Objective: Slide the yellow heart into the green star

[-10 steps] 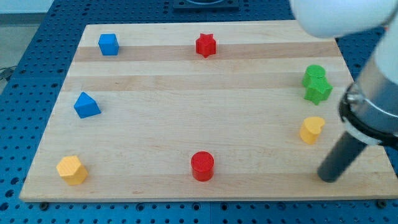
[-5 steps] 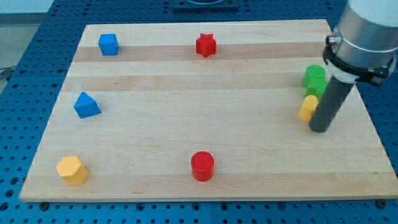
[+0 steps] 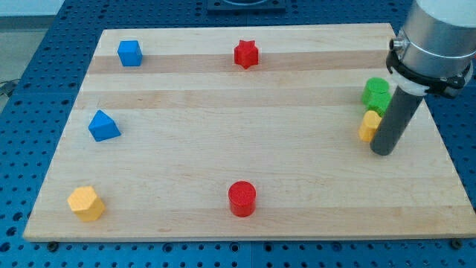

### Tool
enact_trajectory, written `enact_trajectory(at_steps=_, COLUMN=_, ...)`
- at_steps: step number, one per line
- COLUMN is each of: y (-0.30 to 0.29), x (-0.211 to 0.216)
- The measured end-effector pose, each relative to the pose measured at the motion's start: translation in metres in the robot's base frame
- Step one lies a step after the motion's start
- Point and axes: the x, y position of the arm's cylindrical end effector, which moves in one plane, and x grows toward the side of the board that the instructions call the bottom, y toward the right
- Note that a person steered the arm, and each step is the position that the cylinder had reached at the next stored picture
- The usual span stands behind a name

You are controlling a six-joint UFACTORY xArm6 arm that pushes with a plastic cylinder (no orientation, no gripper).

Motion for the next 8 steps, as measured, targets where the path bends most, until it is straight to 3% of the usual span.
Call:
enact_trajectory(at_steps=1, y=0.002, x=-0.020)
enact_trajectory(at_steps=4, y=-0.017, x=-0.017)
enact_trajectory(at_steps=8, y=-0.238, x=-0.039)
